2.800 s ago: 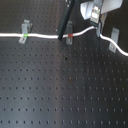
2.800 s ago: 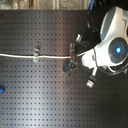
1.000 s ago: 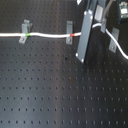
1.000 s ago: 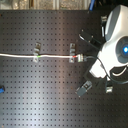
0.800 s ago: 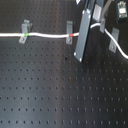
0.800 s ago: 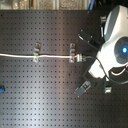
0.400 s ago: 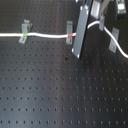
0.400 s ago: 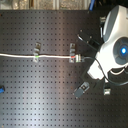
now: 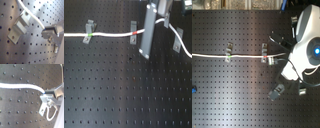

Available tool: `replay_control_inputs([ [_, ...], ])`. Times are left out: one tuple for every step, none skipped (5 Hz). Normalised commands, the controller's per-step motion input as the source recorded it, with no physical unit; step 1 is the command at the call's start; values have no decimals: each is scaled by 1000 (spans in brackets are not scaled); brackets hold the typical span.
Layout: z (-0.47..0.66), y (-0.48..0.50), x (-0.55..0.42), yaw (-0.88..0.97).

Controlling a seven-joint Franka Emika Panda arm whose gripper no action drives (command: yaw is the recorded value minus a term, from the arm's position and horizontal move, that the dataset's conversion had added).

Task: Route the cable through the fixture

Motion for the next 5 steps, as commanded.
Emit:
replay_control_inputs([
  [-288,-143,221,-420],
  [-306,-95,185,-400],
  [1,-26,47,-297],
  [23,-144,65,-429],
  [162,-37,-85,-49],
])
